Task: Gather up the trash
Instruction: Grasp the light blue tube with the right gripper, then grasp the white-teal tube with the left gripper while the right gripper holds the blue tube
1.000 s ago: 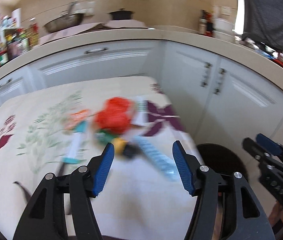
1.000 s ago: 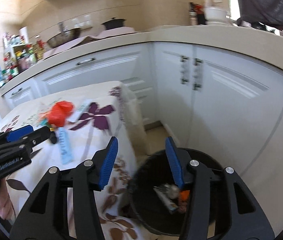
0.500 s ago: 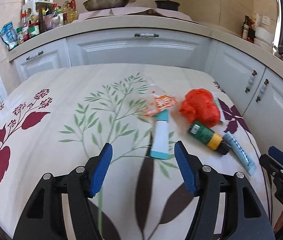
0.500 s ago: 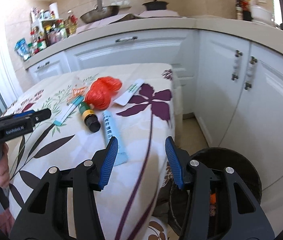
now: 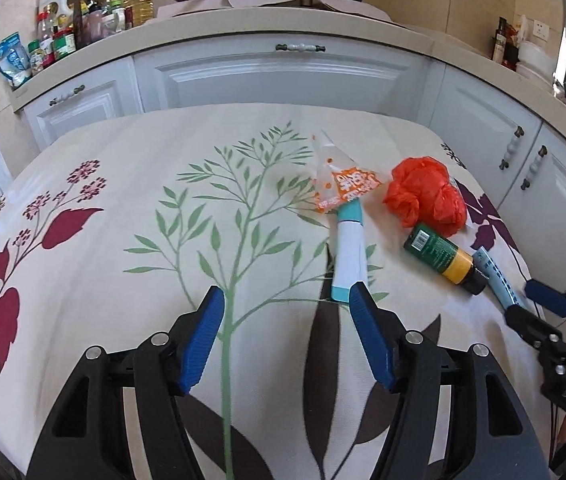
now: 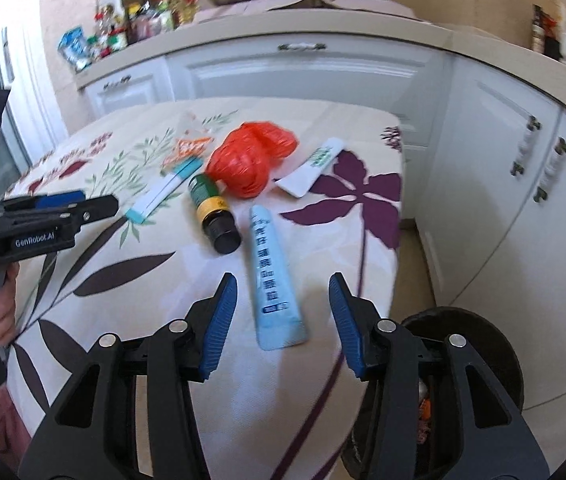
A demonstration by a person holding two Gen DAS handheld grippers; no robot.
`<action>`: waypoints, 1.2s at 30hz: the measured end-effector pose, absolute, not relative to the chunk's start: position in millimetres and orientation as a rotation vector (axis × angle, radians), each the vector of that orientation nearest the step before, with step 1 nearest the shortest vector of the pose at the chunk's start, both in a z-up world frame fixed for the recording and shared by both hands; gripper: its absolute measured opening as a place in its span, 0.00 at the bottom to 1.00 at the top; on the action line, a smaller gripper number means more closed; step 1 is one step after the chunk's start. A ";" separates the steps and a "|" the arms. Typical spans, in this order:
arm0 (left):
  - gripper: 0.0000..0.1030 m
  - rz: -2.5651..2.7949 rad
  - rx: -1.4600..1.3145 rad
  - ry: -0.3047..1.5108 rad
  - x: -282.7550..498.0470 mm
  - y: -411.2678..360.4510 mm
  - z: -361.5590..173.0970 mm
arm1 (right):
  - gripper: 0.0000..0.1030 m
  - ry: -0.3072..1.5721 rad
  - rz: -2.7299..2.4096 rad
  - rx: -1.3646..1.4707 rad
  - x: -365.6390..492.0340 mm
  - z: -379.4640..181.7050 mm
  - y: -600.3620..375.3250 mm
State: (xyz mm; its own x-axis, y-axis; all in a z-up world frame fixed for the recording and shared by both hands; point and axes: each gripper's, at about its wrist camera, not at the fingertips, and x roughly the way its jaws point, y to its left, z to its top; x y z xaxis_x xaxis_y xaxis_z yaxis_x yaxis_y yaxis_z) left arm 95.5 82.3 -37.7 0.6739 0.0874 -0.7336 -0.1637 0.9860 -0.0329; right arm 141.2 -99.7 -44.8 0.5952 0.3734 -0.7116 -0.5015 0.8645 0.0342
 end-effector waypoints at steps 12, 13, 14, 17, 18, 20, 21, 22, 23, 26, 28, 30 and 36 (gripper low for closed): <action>0.62 0.087 -0.102 0.846 110.9 69.6 -41.6 | 0.20 0.778 0.478 -0.171 135.7 -42.7 -99.2; 0.62 0.083 -0.104 0.850 114.0 68.6 -42.4 | 0.20 0.775 0.474 -0.167 135.4 -41.8 -99.4; 0.62 0.082 -0.103 0.856 117.2 67.5 -43.4 | 0.20 0.773 0.474 -0.160 134.7 -40.8 -100.3; 0.62 0.073 -0.108 0.881 126.2 65.0 -46.9 | 0.20 0.766 0.470 -0.152 134.0 -38.1 -101.4; 0.62 0.072 -0.097 0.880 128.7 63.4 -47.0 | 0.20 0.764 0.469 -0.147 133.9 -37.4 -102.2; 0.56 0.071 -0.078 0.884 131.2 60.9 -48.2 | 0.20 0.762 0.467 -0.140 134.2 -36.4 -103.8; 0.54 0.072 -0.070 0.884 131.6 59.9 -48.2 | 0.20 0.761 0.465 -0.138 134.4 -36.0 -104.7; 0.47 0.068 -0.063 0.882 131.8 59.0 -48.2 | 0.20 0.759 0.463 -0.133 134.6 -35.8 -105.5; 0.39 0.068 -0.053 0.880 131.6 58.0 -48.1 | 0.20 0.760 0.463 -0.128 134.7 -35.9 -106.4; 0.24 0.059 -0.030 0.877 129.7 55.4 -47.1 | 0.20 0.762 0.460 -0.117 134.2 -37.0 -107.8; 0.23 0.047 -0.029 0.875 127.4 55.1 -46.5 | 0.20 0.763 0.457 -0.112 133.1 -37.6 -108.6; 0.23 0.031 -0.044 0.873 123.2 56.0 -45.6 | 0.20 0.761 0.453 -0.106 131.3 -37.0 -109.8; 0.23 0.017 -0.046 0.854 103.6 55.1 -41.8 | 0.20 0.747 0.438 -0.085 124.8 -32.1 -113.9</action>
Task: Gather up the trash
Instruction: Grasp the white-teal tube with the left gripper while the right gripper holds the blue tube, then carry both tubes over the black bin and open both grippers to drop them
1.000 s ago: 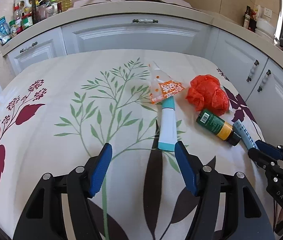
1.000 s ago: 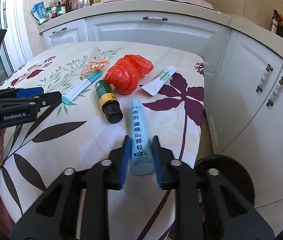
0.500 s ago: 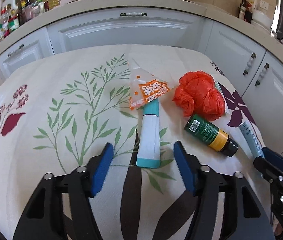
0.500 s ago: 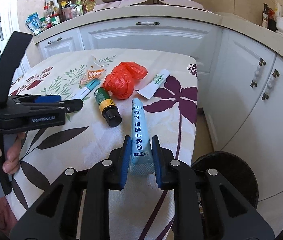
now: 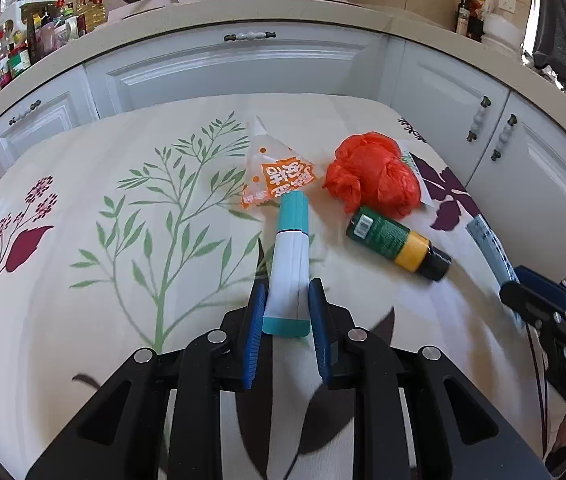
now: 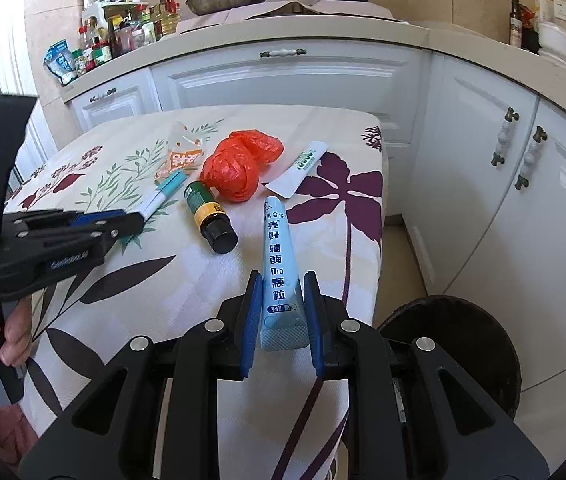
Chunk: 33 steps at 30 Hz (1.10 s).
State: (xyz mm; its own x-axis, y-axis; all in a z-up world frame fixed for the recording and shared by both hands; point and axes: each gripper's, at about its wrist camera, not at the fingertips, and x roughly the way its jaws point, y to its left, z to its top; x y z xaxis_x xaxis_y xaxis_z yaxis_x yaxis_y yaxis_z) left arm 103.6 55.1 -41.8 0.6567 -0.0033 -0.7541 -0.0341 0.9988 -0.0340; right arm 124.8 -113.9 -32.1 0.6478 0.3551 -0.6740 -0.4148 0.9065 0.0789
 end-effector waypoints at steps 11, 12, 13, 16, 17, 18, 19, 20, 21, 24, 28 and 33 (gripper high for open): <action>0.23 0.044 -0.061 0.707 65.0 60.2 -9.2 | 0.20 0.674 0.404 -0.044 102.5 -13.6 -117.0; 0.23 0.049 -0.059 0.694 62.1 60.3 -6.7 | 0.20 0.666 0.400 -0.043 101.2 -11.9 -117.2; 0.23 0.056 -0.054 0.679 58.4 60.6 -3.6 | 0.20 0.654 0.394 -0.039 98.4 -9.3 -118.0; 0.23 0.068 -0.045 0.651 49.8 61.7 2.7 | 0.20 0.626 0.380 -0.028 94.8 -3.1 -121.6; 0.23 0.071 -0.042 0.645 47.2 61.7 4.6 | 0.20 0.613 0.372 -0.024 92.7 -0.2 -123.5; 0.23 0.071 -0.040 0.641 45.8 62.0 5.5 | 0.20 0.603 0.366 -0.021 91.1 1.9 -125.1; 0.23 0.072 -0.039 0.636 43.5 61.9 6.7 | 0.20 0.590 0.358 -0.017 88.9 4.7 -127.4; 0.23 0.071 -0.039 0.633 41.6 61.8 7.2 | 0.20 0.581 0.352 -0.014 87.3 6.7 -128.8; 0.23 0.071 -0.039 0.628 39.3 61.1 8.6 | 0.20 0.575 0.348 -0.012 85.9 8.1 -130.5; 0.23 0.066 -0.034 0.617 33.7 58.5 11.8 | 0.20 0.558 0.333 0.002 81.3 11.8 -137.0; 0.23 0.049 -0.022 0.594 26.0 50.0 18.1 | 0.20 0.537 0.307 0.020 72.6 16.0 -148.5; 0.23 0.010 -0.013 0.579 22.5 31.3 21.1 | 0.20 0.520 0.259 0.035 61.6 18.4 -166.5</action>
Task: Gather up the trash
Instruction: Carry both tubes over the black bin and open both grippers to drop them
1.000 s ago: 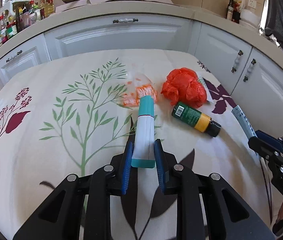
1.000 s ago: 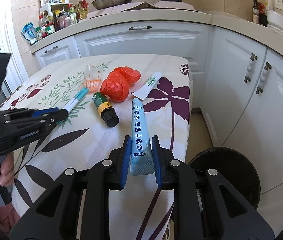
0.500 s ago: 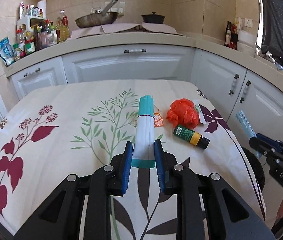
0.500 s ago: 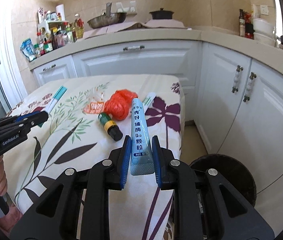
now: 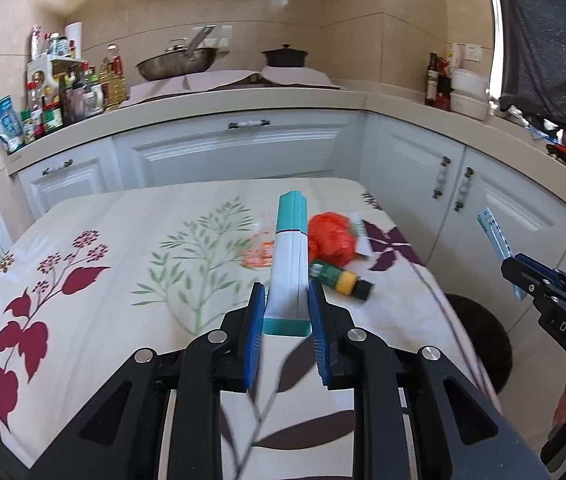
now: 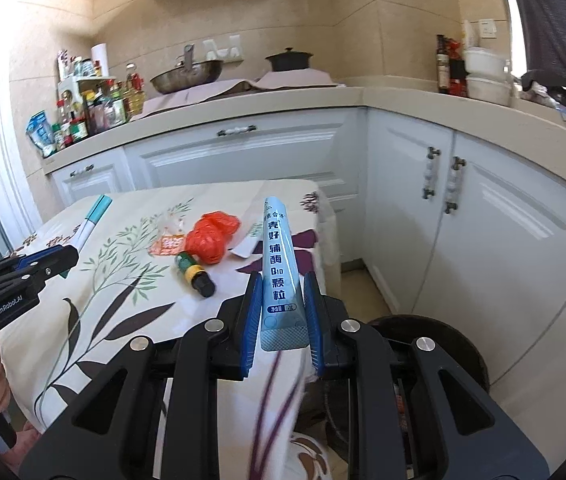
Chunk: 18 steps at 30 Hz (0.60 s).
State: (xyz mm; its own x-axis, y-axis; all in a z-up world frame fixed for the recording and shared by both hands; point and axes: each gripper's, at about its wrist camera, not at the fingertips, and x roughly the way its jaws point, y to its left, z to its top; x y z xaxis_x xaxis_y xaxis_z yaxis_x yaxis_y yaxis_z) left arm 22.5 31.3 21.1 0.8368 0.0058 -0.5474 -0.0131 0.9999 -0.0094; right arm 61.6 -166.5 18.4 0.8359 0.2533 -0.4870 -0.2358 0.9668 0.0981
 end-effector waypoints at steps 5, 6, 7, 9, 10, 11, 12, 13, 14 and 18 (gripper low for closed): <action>0.23 -0.064 0.015 0.568 21.2 0.0 23.8 | 0.20 0.514 0.189 0.047 51.5 16.5 -192.7; 0.23 -0.075 0.020 0.567 20.9 -4.8 24.0 | 0.20 0.513 0.174 0.053 49.7 15.6 -199.2; 0.23 -0.094 0.024 0.566 20.6 -11.9 24.2 | 0.20 0.513 0.158 0.059 48.0 14.4 -205.6; 0.23 -0.129 0.034 0.561 20.0 -25.7 24.7 | 0.20 0.515 0.134 0.067 45.5 12.6 -215.4; 0.23 -0.145 0.039 0.561 20.2 -32.1 24.7 | 0.20 0.516 0.123 0.072 44.3 11.5 -220.4; 0.23 -0.160 0.044 0.561 20.2 -38.3 24.7 | 0.20 0.518 0.108 0.076 42.5 10.3 -226.1; 0.23 -0.170 0.047 0.561 21.0 -42.0 24.6 | 0.20 0.520 0.095 0.081 41.1 9.1 -231.5; 0.23 -0.185 0.051 0.560 21.2 -47.7 24.4 | 0.20 0.521 0.083 0.085 39.9 7.9 -236.5; 0.23 -0.200 0.057 0.562 22.1 -54.5 23.9 | 0.20 0.520 0.071 0.089 38.4 7.0 -241.1; 0.23 -0.253 0.069 0.574 25.5 -75.6 21.1 | 0.20 0.518 0.036 0.101 34.2 5.4 -254.9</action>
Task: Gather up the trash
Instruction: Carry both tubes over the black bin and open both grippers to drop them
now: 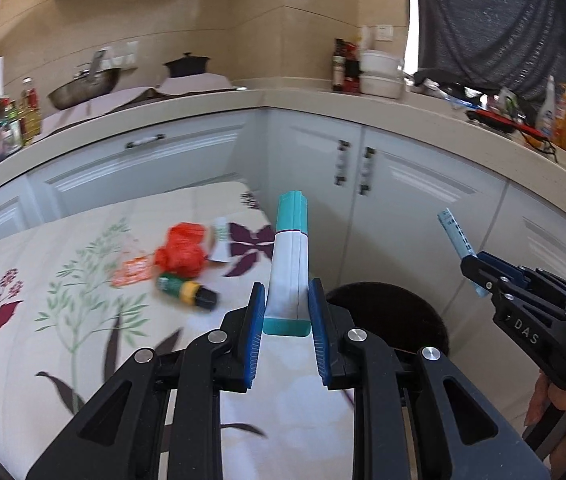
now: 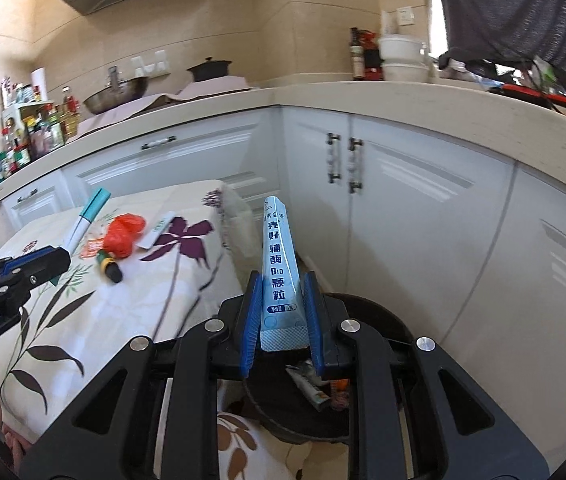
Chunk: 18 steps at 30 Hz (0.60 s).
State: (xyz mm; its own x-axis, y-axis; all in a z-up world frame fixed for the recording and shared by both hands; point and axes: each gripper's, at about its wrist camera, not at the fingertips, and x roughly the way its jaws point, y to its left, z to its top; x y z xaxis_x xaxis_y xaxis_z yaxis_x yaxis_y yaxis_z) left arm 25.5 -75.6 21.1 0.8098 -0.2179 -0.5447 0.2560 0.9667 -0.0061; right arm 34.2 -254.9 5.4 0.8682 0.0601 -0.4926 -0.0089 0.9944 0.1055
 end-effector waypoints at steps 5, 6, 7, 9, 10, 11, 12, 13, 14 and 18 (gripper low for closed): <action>0.23 -0.290 0.084 0.569 26.8 -97.0 18.7 | 0.20 0.518 0.002 0.110 29.9 3.0 -270.3; 0.23 -0.295 0.085 0.568 27.7 -101.4 18.1 | 0.20 0.518 -0.002 0.111 29.1 2.9 -272.0; 0.23 -0.301 0.086 0.568 28.4 -105.0 17.4 | 0.20 0.516 -0.009 0.112 28.3 2.6 -275.0; 0.23 -0.311 0.089 0.569 31.0 -111.4 16.1 | 0.20 0.517 -0.020 0.114 28.0 1.8 -278.9; 0.23 -0.312 0.091 0.568 31.7 -114.4 15.3 | 0.20 0.517 -0.025 0.116 27.5 1.2 -281.3; 0.23 -0.314 0.093 0.567 32.8 -116.9 14.9 | 0.20 0.518 -0.029 0.118 27.5 0.5 -283.3; 0.23 -0.316 0.094 0.566 33.1 -118.5 14.6 | 0.20 0.519 -0.032 0.121 27.3 0.2 -284.9; 0.23 -0.316 0.095 0.566 34.6 -122.0 14.1 | 0.20 0.520 -0.036 0.124 27.5 -0.8 -287.3; 0.23 -0.317 0.095 0.566 35.5 -123.6 13.4 | 0.20 0.521 -0.039 0.125 27.7 -1.1 -289.0; 0.23 -0.323 0.096 0.575 40.9 -133.0 10.5 | 0.20 0.521 -0.049 0.132 29.1 -2.6 -294.4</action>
